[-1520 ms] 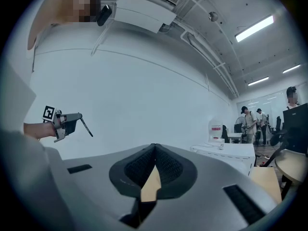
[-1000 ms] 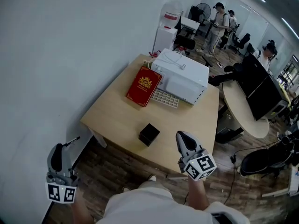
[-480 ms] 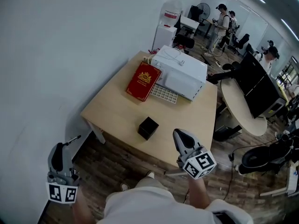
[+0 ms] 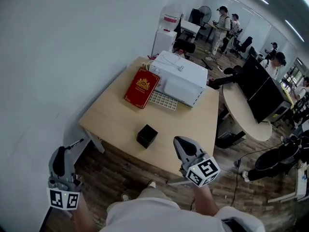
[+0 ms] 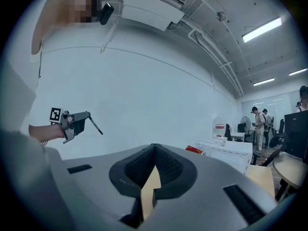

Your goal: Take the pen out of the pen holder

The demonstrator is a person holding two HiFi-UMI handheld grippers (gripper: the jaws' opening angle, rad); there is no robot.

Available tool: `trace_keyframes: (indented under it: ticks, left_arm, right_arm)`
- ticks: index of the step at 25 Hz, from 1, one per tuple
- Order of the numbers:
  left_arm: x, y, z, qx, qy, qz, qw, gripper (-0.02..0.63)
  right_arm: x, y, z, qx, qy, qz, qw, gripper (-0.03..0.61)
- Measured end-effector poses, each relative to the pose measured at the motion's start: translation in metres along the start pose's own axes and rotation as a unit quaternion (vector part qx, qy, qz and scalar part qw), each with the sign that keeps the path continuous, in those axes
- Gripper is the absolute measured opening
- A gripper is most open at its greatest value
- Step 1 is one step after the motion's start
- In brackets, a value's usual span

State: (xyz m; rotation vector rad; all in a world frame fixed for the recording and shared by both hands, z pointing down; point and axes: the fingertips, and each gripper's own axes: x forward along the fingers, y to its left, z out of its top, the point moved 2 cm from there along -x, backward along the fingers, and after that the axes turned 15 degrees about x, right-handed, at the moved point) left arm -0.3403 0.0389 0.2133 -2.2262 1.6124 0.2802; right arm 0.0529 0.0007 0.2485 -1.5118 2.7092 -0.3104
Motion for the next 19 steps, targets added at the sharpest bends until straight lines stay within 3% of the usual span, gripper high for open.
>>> trace_keyframes:
  ticks: [19]
  left_arm:
    - [0.037, -0.025, -0.002, 0.001, 0.0, -0.038, 0.9993, 0.063]
  right_arm:
    - [0.002, -0.02, 0.018, -0.004, -0.013, -0.016, 1.0, 0.0]
